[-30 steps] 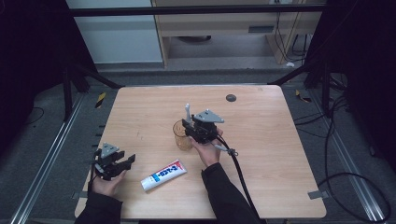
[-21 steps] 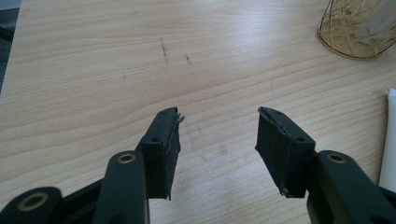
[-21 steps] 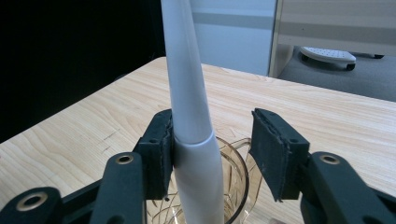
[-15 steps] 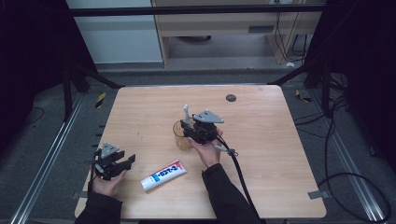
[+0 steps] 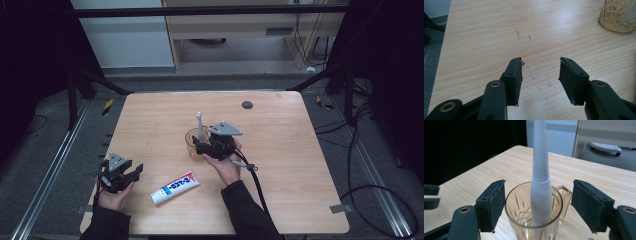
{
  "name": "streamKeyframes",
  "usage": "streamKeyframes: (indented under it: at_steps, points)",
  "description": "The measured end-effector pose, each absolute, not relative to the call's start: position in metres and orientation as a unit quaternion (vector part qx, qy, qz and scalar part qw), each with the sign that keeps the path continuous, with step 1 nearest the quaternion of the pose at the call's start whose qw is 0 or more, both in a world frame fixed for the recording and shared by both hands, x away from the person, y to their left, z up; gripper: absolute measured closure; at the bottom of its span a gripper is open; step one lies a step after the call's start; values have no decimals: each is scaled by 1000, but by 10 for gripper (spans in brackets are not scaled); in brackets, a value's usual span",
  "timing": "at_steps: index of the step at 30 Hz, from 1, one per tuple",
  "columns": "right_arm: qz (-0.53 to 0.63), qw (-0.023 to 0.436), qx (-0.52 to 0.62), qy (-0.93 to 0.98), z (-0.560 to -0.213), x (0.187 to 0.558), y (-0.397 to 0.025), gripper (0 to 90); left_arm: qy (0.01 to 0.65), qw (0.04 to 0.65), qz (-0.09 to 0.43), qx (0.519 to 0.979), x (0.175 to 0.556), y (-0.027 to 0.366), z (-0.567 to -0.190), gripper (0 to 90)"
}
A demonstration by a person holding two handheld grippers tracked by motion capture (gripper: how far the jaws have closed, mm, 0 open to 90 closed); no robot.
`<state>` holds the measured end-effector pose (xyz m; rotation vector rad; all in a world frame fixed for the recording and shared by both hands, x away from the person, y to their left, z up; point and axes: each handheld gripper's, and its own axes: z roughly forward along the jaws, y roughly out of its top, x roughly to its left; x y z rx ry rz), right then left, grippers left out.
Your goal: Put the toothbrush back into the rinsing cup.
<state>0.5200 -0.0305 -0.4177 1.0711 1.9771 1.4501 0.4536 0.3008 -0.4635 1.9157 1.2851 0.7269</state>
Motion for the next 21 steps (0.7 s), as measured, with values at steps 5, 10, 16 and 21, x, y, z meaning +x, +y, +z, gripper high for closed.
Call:
streamKeyframes:
  at_steps: [5, 10, 16, 21]
  points:
    - [525, 225, 389, 723, -412, 511, -45, 255, 496, 356, 275, 743, 454, 300, -464, 523]
    - [529, 209, 393, 722, -409, 504, -67, 250, 496, 358, 263, 746, 454, 300, -465, 531]
    - [510, 217, 406, 726, -411, 496, -101, 244, 498, 357, 244, 751, 454, 299, -467, 543]
    - [494, 227, 422, 726, -417, 490, -130, 243, 486, 366, 226, 761, 453, 298, -464, 571]
